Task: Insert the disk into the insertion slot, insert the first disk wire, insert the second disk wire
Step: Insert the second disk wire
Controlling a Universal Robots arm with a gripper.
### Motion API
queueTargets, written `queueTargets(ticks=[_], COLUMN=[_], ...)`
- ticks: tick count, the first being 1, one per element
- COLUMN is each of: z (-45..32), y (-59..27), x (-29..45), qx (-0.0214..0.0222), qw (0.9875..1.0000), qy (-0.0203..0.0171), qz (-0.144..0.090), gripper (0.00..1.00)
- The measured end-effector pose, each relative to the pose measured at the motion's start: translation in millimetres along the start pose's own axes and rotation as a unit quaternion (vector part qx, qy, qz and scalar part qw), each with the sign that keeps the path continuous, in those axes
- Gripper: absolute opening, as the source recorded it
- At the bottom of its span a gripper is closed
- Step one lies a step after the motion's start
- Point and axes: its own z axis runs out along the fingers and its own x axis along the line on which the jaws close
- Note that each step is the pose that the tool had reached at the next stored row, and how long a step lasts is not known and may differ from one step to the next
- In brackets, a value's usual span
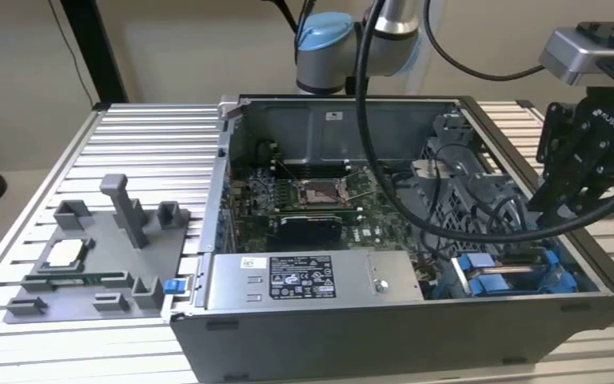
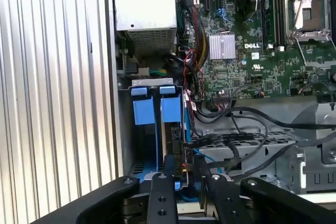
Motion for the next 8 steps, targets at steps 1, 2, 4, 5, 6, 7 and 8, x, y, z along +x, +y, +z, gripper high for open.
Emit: queueTargets(ticks=[1, 2, 4, 5, 6, 7, 8], z=[-0.2, -0.3, -0.5, -0.7, -0.8, -0.9, -1.0], y=[0.0, 0.0, 0.0, 0.0, 0.0, 0.0, 0.0], x=[0.0, 0.0, 0.0, 0.0, 0.0, 0.0, 0.0], qx=[0.0000, 0.0000, 0.0000, 0.0000, 0.0000, 0.0000, 0.0000], qw=[1.0000, 1.0000, 1.0000, 1.0000, 1.0000, 1.0000, 1.0000], qy=[0.0001, 0.0001, 0.0001, 0.0001, 0.0001, 0.0001, 0.0001], qz=[0.000, 0.000, 0.000, 0.000, 0.000, 0.000, 0.000], gripper=[1.00, 1.00, 1.00, 1.00, 1.00, 1.00, 1.00])
